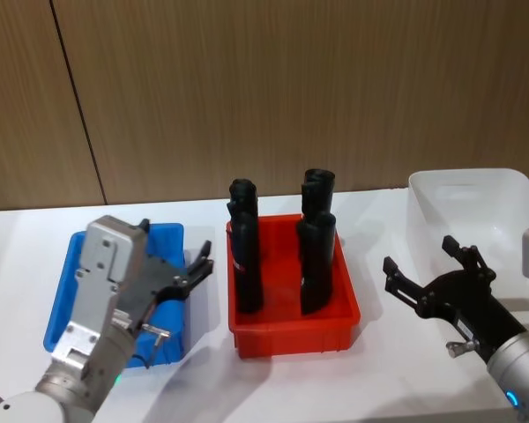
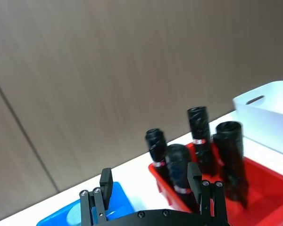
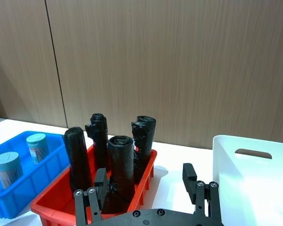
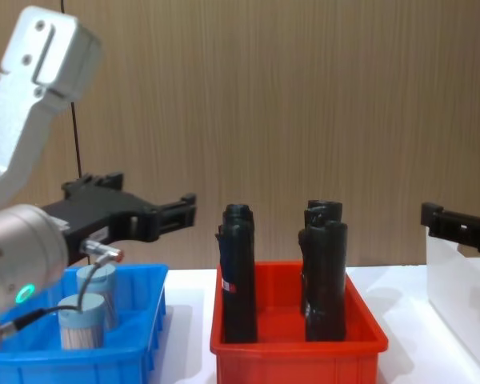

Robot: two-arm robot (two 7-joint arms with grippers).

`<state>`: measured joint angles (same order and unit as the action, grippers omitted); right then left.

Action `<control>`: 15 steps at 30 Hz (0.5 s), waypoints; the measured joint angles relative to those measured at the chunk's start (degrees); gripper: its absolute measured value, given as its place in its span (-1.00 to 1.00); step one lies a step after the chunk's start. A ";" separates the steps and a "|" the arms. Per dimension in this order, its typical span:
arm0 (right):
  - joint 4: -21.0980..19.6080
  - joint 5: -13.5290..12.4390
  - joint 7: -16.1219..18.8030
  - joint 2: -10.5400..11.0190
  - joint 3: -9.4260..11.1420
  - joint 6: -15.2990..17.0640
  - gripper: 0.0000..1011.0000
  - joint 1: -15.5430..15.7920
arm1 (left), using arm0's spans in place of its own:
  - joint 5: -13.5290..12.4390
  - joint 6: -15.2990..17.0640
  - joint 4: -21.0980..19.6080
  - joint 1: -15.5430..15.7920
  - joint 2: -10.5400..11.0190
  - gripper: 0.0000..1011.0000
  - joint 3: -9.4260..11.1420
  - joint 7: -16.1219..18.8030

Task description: Pick the cotton swabs from the blue box and place them into the white box.

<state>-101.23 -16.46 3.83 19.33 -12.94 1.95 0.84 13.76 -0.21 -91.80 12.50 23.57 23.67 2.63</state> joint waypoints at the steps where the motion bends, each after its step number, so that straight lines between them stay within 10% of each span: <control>1: 0.00 0.00 0.00 0.00 0.00 0.00 0.98 0.00 | 0.15 0.10 0.04 -0.06 0.08 0.98 -0.13 0.24; 15: 0.00 0.00 0.00 0.00 0.00 0.00 0.98 0.00 | 5.76 5.12 1.45 -0.28 1.27 0.98 -3.05 4.56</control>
<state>-101.23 -16.46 3.82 19.33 -12.94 1.95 0.84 19.52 4.91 -90.34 12.23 24.83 20.62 7.20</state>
